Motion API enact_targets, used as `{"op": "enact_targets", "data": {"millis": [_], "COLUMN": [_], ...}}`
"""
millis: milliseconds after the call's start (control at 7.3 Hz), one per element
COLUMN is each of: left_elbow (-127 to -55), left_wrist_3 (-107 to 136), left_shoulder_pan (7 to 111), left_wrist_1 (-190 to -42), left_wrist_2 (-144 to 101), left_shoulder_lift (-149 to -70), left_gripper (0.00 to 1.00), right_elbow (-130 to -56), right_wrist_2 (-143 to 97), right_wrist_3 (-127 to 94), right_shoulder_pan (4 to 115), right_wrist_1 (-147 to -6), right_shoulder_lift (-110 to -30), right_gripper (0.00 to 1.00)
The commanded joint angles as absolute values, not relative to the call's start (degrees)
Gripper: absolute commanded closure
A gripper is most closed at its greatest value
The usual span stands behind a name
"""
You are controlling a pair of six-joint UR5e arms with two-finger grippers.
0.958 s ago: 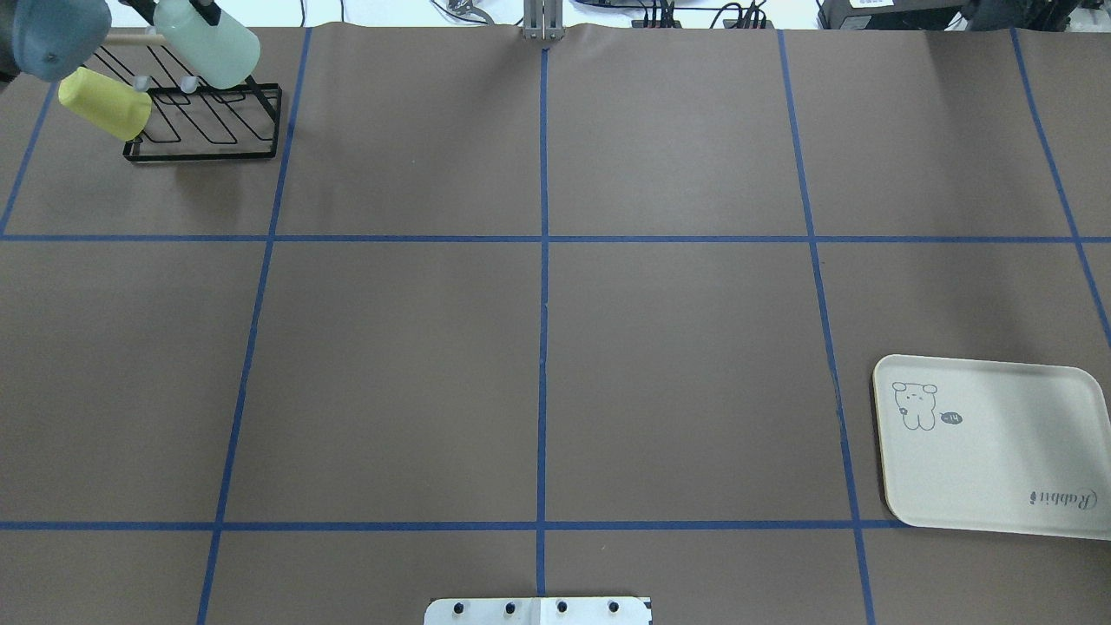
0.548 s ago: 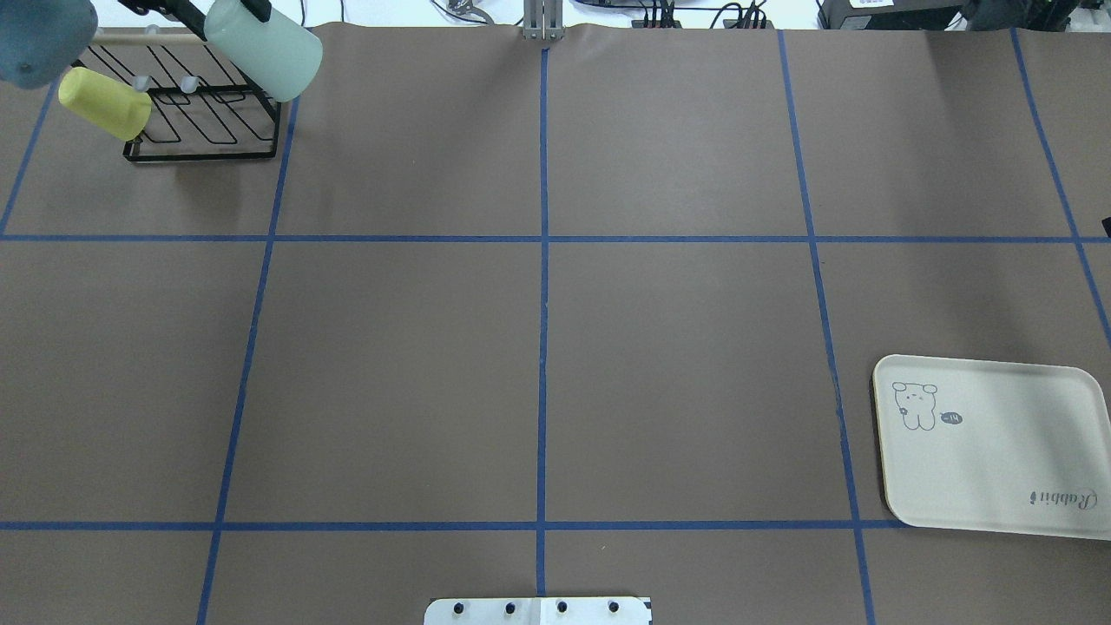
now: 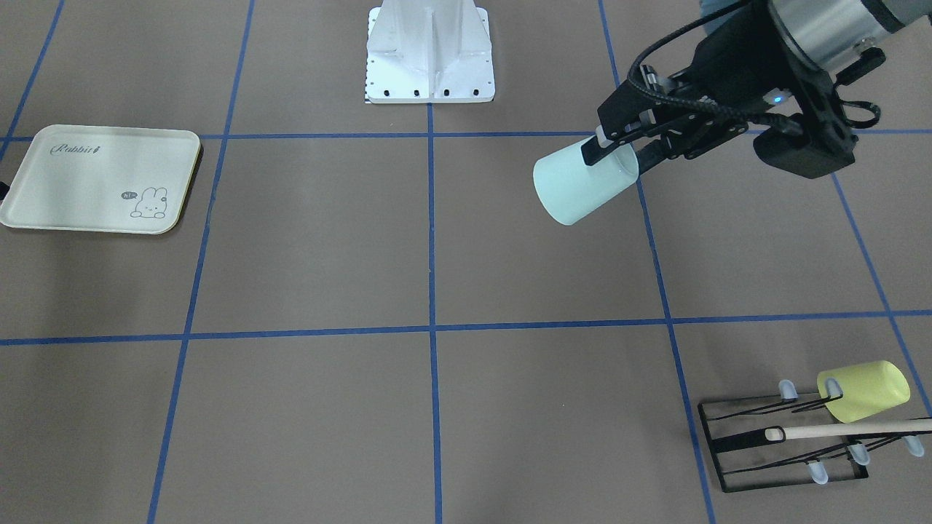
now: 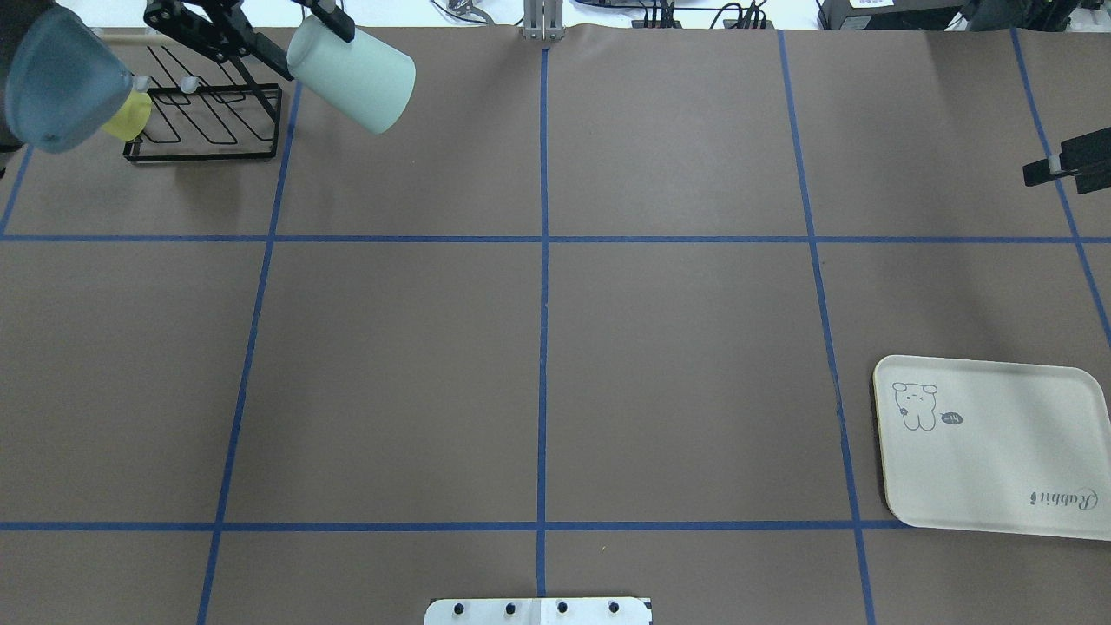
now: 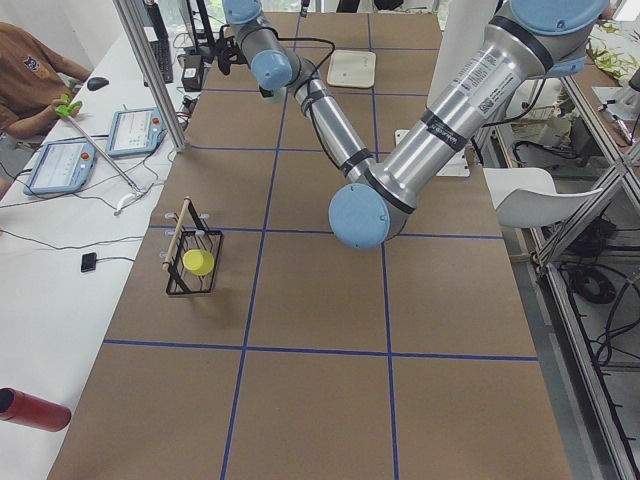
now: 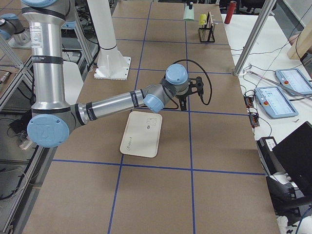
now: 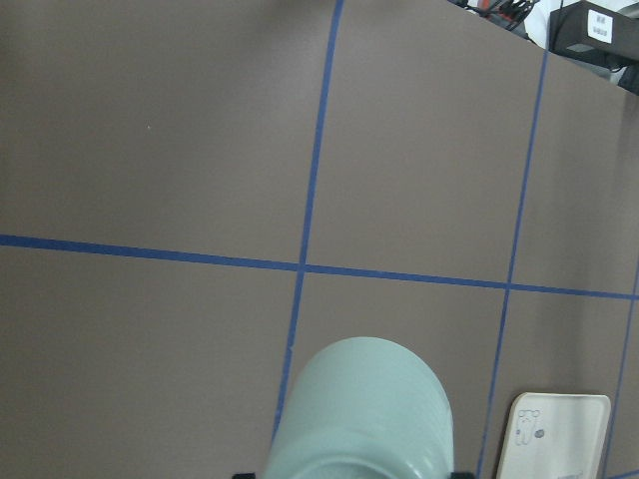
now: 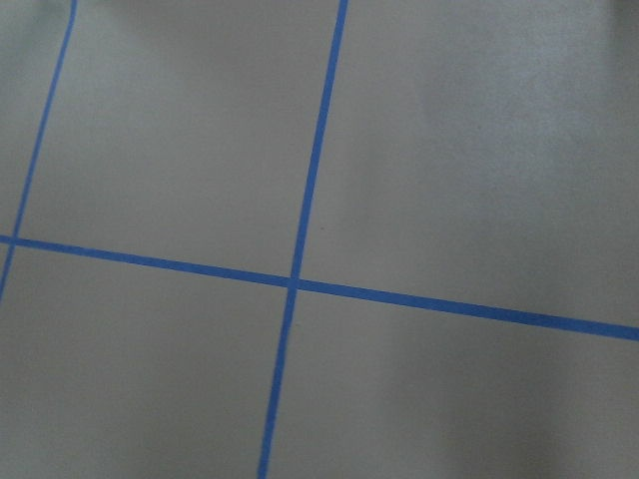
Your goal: Left arm grabs green cup and hands to right arm on tray
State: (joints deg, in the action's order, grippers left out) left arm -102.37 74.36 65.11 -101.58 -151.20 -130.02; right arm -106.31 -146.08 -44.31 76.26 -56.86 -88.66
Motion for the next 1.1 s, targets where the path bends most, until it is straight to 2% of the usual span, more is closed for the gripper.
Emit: {"op": "enact_targets", "data": {"millis": [0,548,958], "left_elbow": [-101.87,-101.34,-101.51], "left_wrist_3": [86.44,107.45,119.42], "left_shoulder_pan": [64.42,60.5,56.19], "left_wrist_1": [-115.62,-136.44,-153.57], "left_wrist_2": [-150.82,-142.88,-134.6], "left_shoulder_lift": [-128.24,-127.79,-127.53], "left_gripper": [1.0,1.0,1.0], "right_elbow": [-106.09,-106.35,-106.35], "right_wrist_2": [-146.16,-145.81,-145.28], "right_wrist_3": [-59.87,-85.73,-94.91], "right_shoulder_pan": [72.97,66.81,64.69], "right_wrist_1": [-47.41,-39.31,-33.06], "right_shoulder_lift": [-86.14,-76.75,-73.31], "right_gripper": [0.0,0.0,0.01]}}
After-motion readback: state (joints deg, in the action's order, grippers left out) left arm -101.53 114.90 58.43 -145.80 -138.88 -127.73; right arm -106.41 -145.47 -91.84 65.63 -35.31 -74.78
